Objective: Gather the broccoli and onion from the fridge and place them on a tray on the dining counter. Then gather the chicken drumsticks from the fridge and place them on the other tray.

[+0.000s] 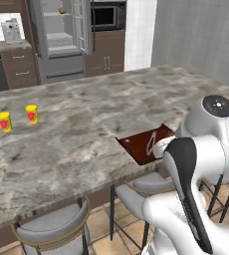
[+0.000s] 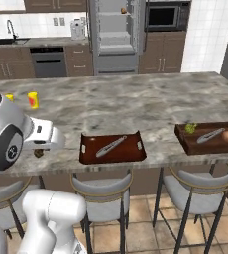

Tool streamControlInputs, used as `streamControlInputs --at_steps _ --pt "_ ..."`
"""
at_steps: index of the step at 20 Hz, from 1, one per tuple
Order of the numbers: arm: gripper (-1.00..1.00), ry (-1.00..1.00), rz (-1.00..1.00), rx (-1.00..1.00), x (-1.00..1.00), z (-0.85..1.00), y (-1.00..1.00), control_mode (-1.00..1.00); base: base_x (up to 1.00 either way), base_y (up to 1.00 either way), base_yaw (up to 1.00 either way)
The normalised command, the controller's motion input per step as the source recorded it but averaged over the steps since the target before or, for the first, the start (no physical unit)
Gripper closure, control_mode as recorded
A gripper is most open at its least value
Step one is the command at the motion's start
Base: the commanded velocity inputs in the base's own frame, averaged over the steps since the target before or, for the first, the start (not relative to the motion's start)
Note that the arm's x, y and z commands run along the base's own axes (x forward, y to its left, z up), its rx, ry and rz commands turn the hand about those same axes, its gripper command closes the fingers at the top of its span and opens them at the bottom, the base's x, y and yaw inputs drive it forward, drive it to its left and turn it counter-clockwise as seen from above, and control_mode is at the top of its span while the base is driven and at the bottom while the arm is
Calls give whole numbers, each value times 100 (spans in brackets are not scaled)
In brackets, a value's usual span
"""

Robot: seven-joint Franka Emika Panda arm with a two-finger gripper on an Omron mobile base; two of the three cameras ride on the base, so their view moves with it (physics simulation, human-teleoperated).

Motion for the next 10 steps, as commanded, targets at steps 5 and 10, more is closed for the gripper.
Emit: streamControlInputs --at_steps 5,10 --pt "100 45 17 0 93 17 -29 -100 0 0 0" --pt "100 39 6 0 100 -37 0 -100 0 0 0"
